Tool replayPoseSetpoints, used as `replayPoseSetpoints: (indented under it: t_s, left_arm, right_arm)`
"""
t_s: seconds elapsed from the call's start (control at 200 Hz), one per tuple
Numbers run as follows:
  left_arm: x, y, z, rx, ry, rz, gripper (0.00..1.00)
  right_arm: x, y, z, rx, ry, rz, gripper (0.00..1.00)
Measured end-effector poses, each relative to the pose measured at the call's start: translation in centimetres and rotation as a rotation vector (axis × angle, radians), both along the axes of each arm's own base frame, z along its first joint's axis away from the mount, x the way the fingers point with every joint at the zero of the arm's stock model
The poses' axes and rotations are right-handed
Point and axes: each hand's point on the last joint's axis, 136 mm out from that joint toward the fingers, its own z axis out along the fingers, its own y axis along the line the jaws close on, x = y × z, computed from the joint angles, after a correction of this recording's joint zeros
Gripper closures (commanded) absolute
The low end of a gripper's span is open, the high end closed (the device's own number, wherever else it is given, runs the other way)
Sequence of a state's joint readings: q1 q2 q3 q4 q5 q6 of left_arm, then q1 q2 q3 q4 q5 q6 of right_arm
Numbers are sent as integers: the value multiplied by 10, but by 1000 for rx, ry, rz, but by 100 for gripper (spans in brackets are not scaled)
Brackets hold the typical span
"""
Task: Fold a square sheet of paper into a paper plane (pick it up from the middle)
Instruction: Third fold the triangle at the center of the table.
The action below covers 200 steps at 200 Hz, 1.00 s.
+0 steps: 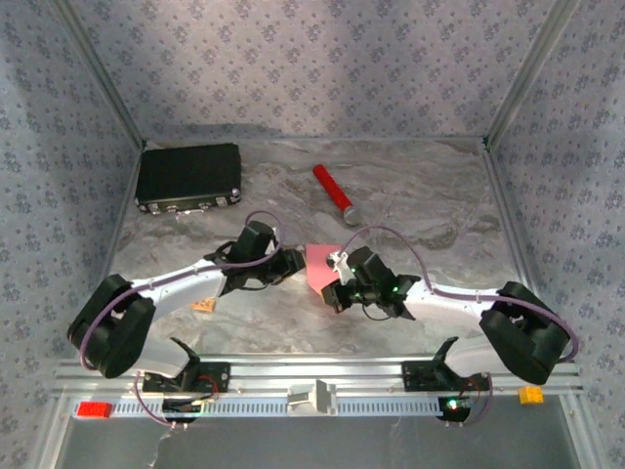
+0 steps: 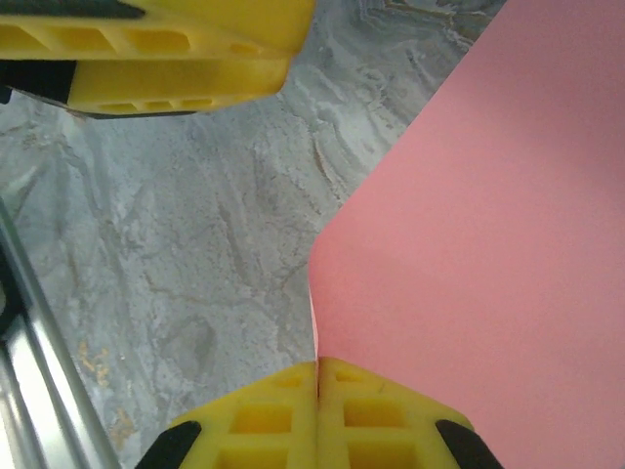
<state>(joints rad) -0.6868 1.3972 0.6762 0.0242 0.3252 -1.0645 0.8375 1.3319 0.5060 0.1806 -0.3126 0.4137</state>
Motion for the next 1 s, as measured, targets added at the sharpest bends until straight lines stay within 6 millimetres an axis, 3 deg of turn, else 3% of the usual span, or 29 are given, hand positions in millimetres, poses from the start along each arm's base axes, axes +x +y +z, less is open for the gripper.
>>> replayPoseSetpoints:
  t_s: [0.44, 0.665, 0.999]
  left_arm:
    - [27, -42, 4, -21, -10, -125, 72]
    - [36, -62, -26, 0, 49, -206, 79]
    - [32, -63, -66, 69, 129, -254, 84]
  right_arm:
    - [-12, 10, -1, 84, 80, 31, 98]
    - [-12, 10, -7, 73, 95, 25, 98]
    - [-11, 10, -7, 73, 96, 23, 98]
